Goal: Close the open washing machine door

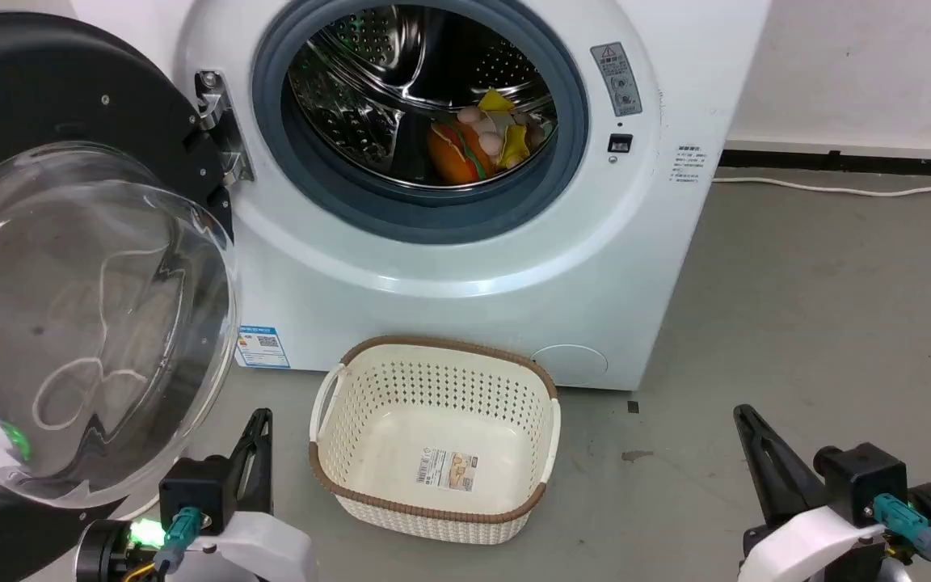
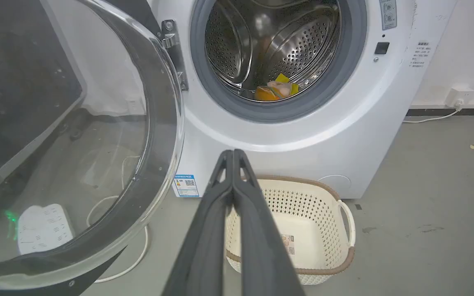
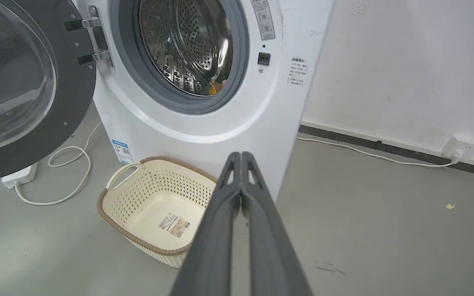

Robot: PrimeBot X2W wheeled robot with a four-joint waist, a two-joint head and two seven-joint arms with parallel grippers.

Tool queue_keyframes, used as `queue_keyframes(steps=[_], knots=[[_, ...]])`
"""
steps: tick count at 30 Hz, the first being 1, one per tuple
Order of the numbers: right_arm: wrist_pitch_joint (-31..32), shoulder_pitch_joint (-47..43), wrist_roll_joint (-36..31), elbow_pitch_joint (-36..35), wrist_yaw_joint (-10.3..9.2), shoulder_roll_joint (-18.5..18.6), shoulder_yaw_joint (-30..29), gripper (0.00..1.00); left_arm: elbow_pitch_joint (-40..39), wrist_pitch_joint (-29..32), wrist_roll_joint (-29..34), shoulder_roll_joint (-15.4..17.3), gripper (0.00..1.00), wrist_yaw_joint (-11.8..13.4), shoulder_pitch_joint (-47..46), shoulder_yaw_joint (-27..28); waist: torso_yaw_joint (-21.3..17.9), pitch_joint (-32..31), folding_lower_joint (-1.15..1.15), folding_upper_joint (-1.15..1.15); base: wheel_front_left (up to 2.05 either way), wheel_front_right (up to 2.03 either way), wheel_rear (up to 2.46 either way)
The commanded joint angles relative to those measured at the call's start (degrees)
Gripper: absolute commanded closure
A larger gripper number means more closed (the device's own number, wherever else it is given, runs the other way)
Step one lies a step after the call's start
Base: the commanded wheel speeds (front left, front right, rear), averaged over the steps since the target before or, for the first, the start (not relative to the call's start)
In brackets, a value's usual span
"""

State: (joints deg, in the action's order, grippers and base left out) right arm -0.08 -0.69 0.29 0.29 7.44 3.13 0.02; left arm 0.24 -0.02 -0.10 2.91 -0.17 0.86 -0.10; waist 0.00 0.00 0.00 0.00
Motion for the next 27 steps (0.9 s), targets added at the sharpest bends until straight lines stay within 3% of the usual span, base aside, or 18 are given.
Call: queue_keyframes(steps=[1,27], knots=[[0.1,0.7,-0.3,-0.3,0.05,-0.2,0.0,1.00,-0.2,0.0,0.1,0.0,1.00,0.2,-0.9,0.1,0.0,0.0,0.00,0.00,0.00,0.00,0.00],[0.1,0.7,-0.3,-0.3,0.05,-0.2,0.0,1.00,-0.2,0.0,0.1,0.0,1.00,0.2,-0.9,0.1,0.0,0.0,0.00,0.00,0.00,0.00,0.00]])
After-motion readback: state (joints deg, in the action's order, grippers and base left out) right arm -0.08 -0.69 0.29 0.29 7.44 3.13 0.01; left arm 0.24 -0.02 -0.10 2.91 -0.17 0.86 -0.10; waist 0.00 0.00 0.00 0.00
